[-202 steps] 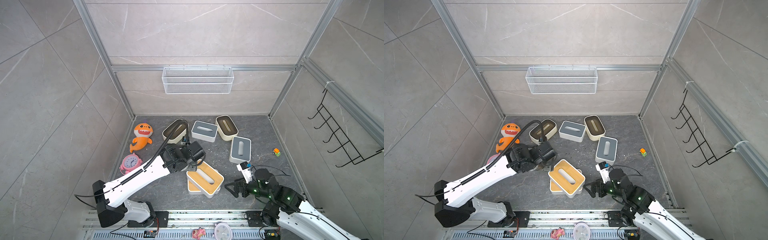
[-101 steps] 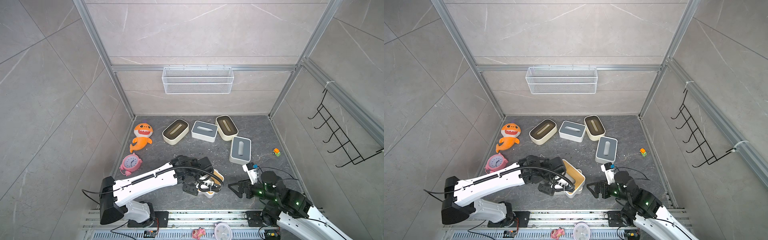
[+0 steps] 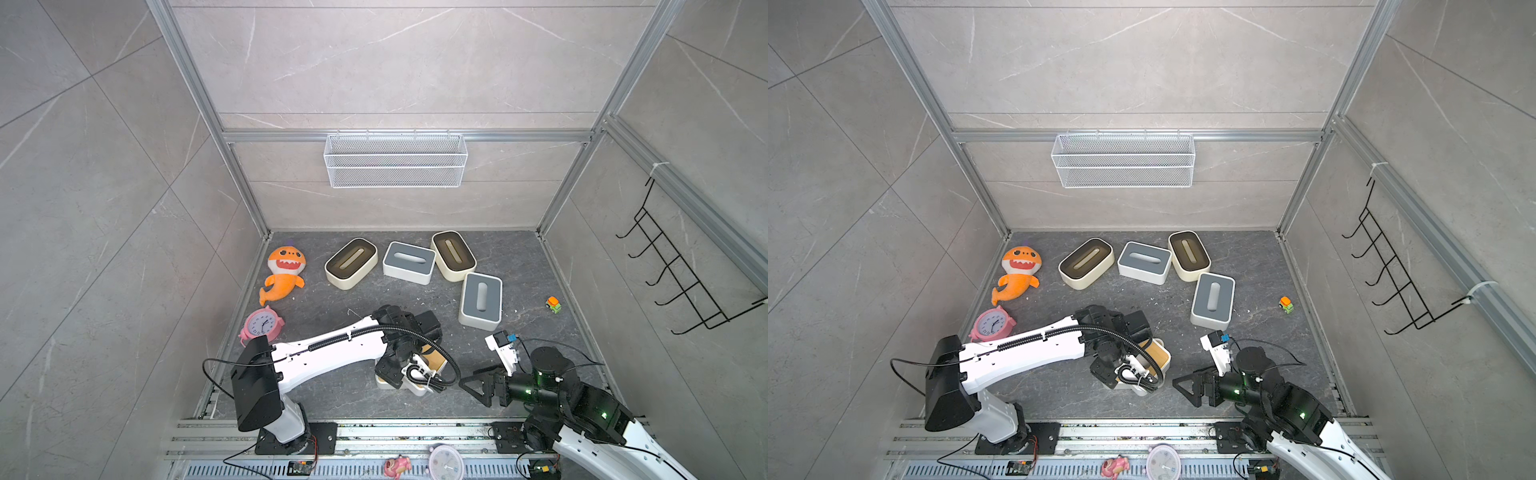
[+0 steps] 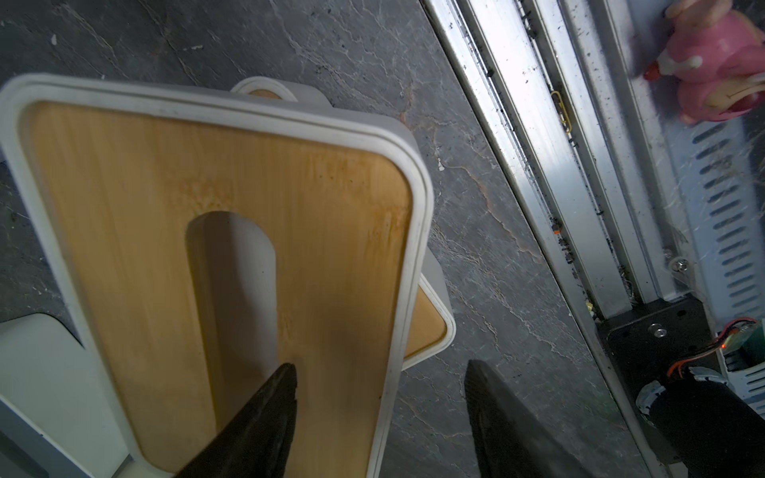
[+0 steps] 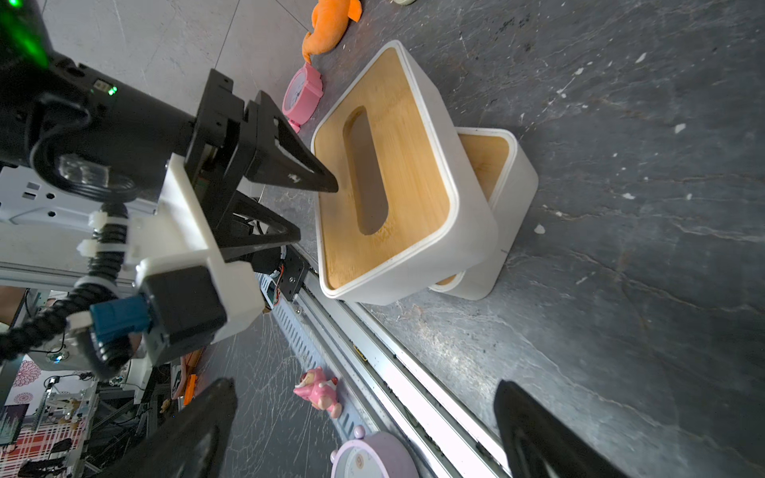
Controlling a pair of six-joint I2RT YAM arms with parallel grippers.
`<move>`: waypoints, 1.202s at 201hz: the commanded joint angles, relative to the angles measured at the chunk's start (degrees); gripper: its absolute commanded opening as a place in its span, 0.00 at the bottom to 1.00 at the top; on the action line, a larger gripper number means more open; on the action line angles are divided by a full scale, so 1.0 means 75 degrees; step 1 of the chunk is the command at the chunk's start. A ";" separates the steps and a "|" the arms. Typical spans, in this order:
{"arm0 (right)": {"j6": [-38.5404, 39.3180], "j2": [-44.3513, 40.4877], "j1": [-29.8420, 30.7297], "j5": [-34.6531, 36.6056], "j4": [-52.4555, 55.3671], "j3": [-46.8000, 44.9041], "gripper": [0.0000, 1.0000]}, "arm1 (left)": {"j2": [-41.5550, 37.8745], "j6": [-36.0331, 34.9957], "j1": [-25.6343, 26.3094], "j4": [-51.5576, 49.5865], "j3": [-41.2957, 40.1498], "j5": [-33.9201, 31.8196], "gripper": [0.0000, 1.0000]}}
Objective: Stack the tissue boxes
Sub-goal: Adjust the tissue box on the tissue box.
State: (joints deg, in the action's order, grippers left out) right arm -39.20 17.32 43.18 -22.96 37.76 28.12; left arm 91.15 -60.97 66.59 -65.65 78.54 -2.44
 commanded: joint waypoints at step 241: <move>0.0410 0.0092 0.0031 -0.0156 0.0015 0.0056 1.00 | 0.0338 0.0665 -0.0312 0.0455 0.0307 0.0361 0.48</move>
State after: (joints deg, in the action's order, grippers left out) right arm -37.67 17.93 43.18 -23.44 37.95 28.12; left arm 96.86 -58.48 64.55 -63.20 79.72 -0.32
